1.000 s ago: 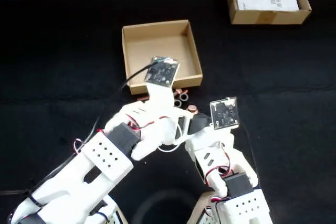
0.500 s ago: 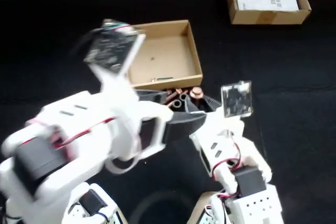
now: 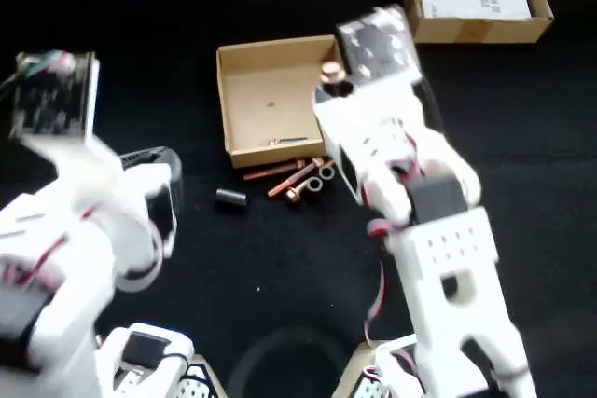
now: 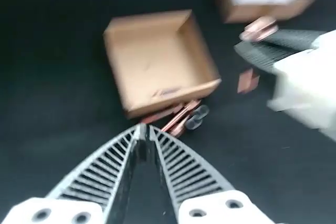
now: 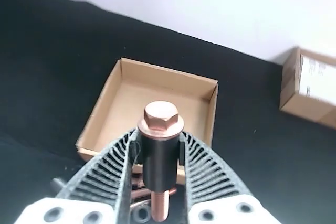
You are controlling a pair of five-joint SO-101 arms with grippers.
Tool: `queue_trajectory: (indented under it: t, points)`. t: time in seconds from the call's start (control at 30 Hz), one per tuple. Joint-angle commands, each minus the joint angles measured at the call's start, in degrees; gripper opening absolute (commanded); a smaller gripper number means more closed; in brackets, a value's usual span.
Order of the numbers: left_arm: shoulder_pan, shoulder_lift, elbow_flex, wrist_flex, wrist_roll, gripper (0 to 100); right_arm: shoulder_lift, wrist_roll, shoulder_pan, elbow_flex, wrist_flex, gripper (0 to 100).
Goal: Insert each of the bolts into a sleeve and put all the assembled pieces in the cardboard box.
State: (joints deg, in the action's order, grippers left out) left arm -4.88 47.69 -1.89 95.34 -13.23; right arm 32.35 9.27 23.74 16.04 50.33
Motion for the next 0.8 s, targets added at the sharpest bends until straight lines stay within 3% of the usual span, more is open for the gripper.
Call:
queue_trajectory:
  t: [0.0, 0.27, 0.5, 0.67, 0.77]
  points:
    - [8.9, 0.5, 16.0, -9.1, 0.6, 3, -9.2, 7.4, -0.4, -10.2, -0.1, 0.7]
    - [23.1, 5.6, 53.5, -44.9, 0.5, 3, -29.1, 28.4, -0.7, -25.9, -0.1, 0.7]
    - [25.2, 12.3, 84.0, -76.7, 0.3, 3, -41.9, 40.4, 0.0, -34.9, -0.1, 0.7]
    - [28.4, 16.4, 98.9, -98.9, 0.3, 3, -52.1, 48.9, -0.5, -39.6, -0.2, 0.7]
    - [30.0, 16.8, 98.8, -101.1, 0.3, 3, -57.4, 51.4, -0.5, -43.0, -0.2, 0.7]
